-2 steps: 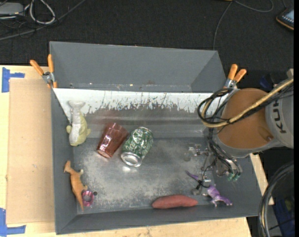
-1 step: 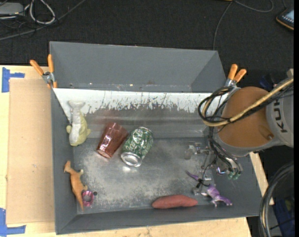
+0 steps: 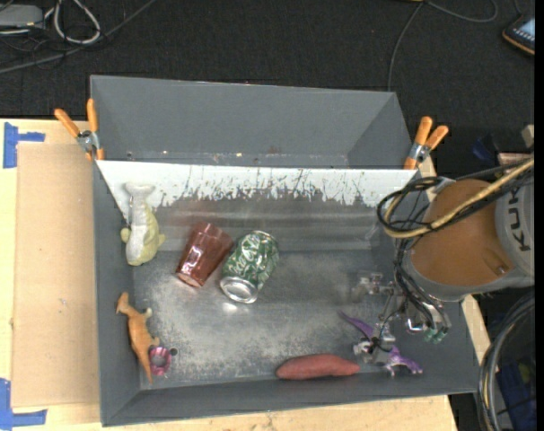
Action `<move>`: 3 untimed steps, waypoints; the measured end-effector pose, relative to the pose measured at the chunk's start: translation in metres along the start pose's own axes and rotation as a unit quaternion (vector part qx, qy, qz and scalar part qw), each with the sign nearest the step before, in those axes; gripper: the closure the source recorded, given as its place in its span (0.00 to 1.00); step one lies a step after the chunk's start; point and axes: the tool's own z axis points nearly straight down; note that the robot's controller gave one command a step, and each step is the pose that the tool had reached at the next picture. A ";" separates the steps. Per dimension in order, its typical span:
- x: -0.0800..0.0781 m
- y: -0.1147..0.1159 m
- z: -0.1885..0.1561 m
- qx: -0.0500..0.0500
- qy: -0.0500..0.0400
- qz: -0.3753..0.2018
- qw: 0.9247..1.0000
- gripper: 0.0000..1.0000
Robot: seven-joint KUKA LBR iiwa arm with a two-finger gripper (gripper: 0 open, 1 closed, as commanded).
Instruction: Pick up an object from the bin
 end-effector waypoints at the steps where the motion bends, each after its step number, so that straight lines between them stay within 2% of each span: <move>1: 0.014 -0.018 0.000 0.000 0.003 0.021 1.000 0.00; 2: 0.014 -0.049 -0.002 -0.002 0.003 0.078 0.997 0.00; 3: 0.020 -0.051 0.028 0.000 0.001 0.136 0.991 0.00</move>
Offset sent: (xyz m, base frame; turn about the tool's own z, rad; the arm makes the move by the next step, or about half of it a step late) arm -0.0182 -0.0509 0.0025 0.1547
